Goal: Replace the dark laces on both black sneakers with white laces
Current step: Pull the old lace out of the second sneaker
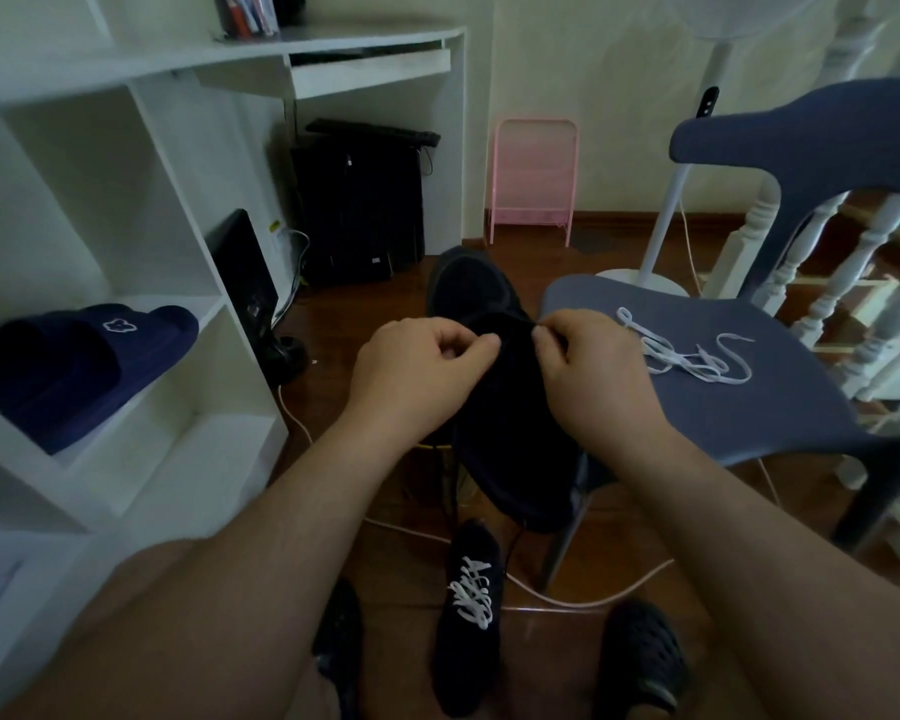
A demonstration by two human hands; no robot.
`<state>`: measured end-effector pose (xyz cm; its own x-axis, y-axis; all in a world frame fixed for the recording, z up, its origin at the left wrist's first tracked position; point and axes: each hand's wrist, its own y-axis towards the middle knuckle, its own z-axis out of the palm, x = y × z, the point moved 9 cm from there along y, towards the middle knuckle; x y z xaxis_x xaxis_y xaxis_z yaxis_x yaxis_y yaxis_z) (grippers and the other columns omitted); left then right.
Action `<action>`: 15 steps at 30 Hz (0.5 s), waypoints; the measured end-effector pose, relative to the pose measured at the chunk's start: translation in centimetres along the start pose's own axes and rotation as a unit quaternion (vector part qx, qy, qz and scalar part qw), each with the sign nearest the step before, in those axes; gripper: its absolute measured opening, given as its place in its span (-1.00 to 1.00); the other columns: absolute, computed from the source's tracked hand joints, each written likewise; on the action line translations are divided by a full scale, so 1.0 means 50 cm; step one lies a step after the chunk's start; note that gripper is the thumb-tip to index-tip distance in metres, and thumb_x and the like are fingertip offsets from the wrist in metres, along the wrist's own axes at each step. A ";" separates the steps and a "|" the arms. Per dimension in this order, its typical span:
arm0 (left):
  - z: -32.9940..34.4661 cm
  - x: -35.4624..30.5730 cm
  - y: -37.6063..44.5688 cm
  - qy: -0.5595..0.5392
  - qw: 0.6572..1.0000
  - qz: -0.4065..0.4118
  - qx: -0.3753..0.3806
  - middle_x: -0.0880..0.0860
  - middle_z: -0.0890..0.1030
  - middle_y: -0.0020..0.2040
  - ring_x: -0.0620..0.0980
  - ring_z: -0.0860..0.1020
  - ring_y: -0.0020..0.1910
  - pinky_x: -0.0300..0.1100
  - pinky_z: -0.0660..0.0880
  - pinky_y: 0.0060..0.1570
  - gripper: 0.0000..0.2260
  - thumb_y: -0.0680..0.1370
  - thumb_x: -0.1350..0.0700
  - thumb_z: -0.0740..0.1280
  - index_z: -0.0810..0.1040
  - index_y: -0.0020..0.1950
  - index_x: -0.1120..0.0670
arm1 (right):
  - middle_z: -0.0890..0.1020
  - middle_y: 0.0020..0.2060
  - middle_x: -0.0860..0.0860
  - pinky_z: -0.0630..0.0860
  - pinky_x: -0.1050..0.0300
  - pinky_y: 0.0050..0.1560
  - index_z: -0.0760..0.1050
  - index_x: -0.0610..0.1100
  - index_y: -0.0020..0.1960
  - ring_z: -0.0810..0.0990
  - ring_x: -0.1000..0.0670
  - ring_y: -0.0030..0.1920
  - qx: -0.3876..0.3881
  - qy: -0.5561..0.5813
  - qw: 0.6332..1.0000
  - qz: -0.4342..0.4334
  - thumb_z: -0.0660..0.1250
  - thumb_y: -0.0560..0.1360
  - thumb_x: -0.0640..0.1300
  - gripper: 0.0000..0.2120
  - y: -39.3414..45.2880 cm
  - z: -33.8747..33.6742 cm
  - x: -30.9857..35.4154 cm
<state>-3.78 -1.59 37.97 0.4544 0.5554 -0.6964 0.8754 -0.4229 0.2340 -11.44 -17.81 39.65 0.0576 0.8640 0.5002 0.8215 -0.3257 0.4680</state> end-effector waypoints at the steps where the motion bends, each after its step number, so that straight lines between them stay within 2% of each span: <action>1: 0.002 0.003 0.002 0.008 1.000 -0.004 -0.016 -0.21 0.68 -0.16 -0.08 0.64 0.04 0.10 0.62 0.06 -0.65 0.52 -0.41 0.24 0.71 -0.05 -0.24 | 0.58 -0.22 -0.05 0.44 -0.03 -0.10 0.58 -0.17 -0.11 0.53 -0.07 -0.15 0.001 0.000 1.000 -0.006 0.23 0.67 -0.11 -0.75 -0.001 0.003 0.005; 5: 0.000 -0.009 0.005 0.023 0.997 0.011 -0.066 -0.25 0.64 -0.17 -0.07 0.64 0.07 0.09 0.60 0.13 -0.64 0.49 -0.43 0.22 0.69 -0.01 -0.29 | 0.59 -0.19 -0.05 0.45 -0.10 -0.05 0.59 -0.16 -0.09 0.53 -0.07 -0.12 0.010 -0.016 0.999 -0.038 0.22 0.67 -0.10 -0.75 -0.006 0.026 0.029; 8: 0.003 -0.006 0.004 0.036 0.997 0.009 -0.067 -0.25 0.64 -0.20 -0.07 0.64 0.04 0.10 0.60 0.11 -0.78 0.51 -0.34 0.27 0.65 -0.08 -0.31 | 0.60 -0.16 -0.07 0.45 -0.07 -0.02 0.61 -0.17 -0.06 0.54 -0.07 -0.09 0.013 -0.015 0.999 -0.050 0.23 0.66 -0.11 -0.76 -0.011 0.034 0.038; 10: 0.006 -0.004 0.003 0.013 0.999 -0.003 -0.046 -0.22 0.64 -0.27 -0.13 0.63 -0.07 0.02 0.60 0.03 -0.86 0.54 -0.23 0.34 0.65 -0.15 -0.26 | 0.61 -0.17 -0.07 0.43 -0.04 -0.05 0.61 -0.17 -0.08 0.54 -0.08 -0.10 0.011 -0.014 0.999 -0.045 0.24 0.66 -0.11 -0.76 -0.011 0.032 0.032; 12: 0.016 -0.017 -0.003 -0.086 0.995 -0.002 0.039 -0.17 0.63 -0.34 -0.19 0.60 -0.25 -0.12 0.56 -0.11 -0.87 0.53 -0.02 0.42 0.69 -0.21 -0.16 | 0.61 -0.21 -0.07 0.40 -0.04 -0.11 0.59 -0.18 -0.12 0.55 -0.11 -0.12 0.005 -0.009 1.000 -0.022 0.25 0.65 -0.12 -0.76 -0.003 0.024 0.012; 15: 0.038 -0.065 -0.036 -0.223 0.944 0.033 0.241 -0.07 0.57 -0.35 -0.14 0.52 -0.29 -0.24 0.46 -0.16 -0.83 0.37 0.15 0.35 0.65 -0.36 -0.08 | 0.53 -0.30 -0.01 0.26 0.02 -0.20 0.53 -0.16 -0.18 0.54 -0.11 -0.18 -0.004 0.009 1.000 0.015 0.25 0.66 -0.13 -0.74 0.007 0.006 -0.020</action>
<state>-7.15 -3.99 38.55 0.2959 0.2051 -0.9329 0.6221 -0.7825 0.0252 -11.05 -18.69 39.09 0.0720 0.8473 0.5262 0.8149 -0.3541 0.4587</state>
